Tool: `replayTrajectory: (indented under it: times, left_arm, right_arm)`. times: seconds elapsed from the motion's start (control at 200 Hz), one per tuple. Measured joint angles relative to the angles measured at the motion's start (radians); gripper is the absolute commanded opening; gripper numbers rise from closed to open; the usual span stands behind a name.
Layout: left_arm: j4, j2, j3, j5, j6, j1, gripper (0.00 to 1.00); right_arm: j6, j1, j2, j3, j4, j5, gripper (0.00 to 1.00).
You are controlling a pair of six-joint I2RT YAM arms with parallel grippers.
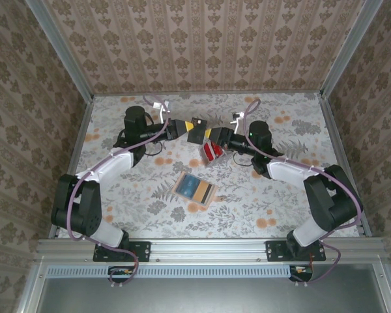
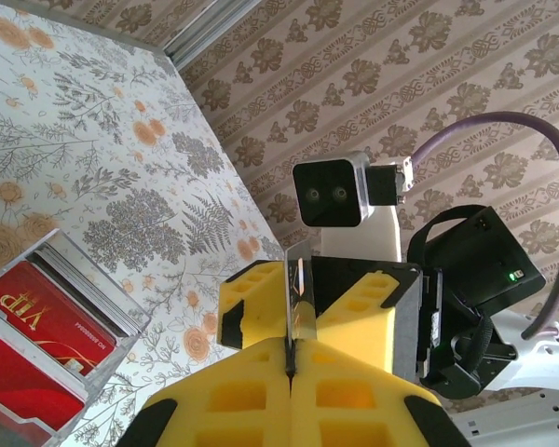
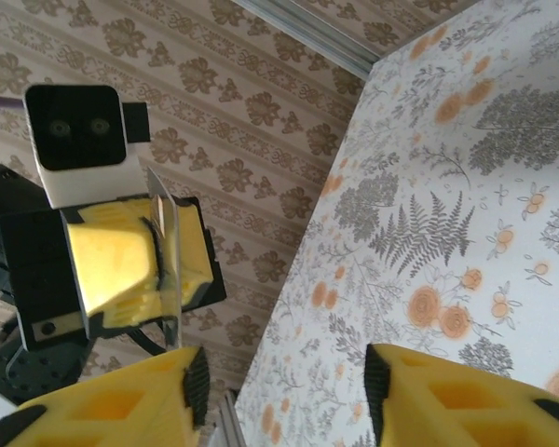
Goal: Put the credit cards into the card holder
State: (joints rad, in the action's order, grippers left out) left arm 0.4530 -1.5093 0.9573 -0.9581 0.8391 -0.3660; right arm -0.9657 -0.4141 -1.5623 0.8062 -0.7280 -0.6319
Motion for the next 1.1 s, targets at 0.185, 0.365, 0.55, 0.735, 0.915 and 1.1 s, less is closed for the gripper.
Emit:
replayTrajectory:
  times: [0.185,0.365,0.55,0.735,0.915,1.1]
  left_arm:
    - [0.007,0.0,0.002,0.0,0.017,0.0,0.0]
    - [0.011,0.0,0.014,0.004,0.024,-0.001,0.0]
    - [0.011,0.0,0.014,0.005,0.025,-0.008,0.0]
    - [0.011,-0.001,0.014,0.004,0.032,-0.022,0.0]
    - [0.011,-0.001,0.014,0.004,0.032,-0.028,0.0]
    - [0.011,-0.002,0.014,0.004,0.032,-0.028,0.0]
  right_arm:
    - [0.023,-0.001,0.026,-0.008,0.006,0.012,0.6]
    - [0.023,-0.003,0.031,-0.016,0.005,0.026,0.64]
    - [0.023,-0.014,0.034,-0.018,-0.002,0.033,0.64]
    - [0.064,-0.048,0.038,-0.01,0.034,0.053,0.61]
    - [0.076,-0.06,0.045,-0.009,0.04,0.072,0.5]
    - [0.079,-0.059,0.069,-0.009,0.05,0.079,0.43]
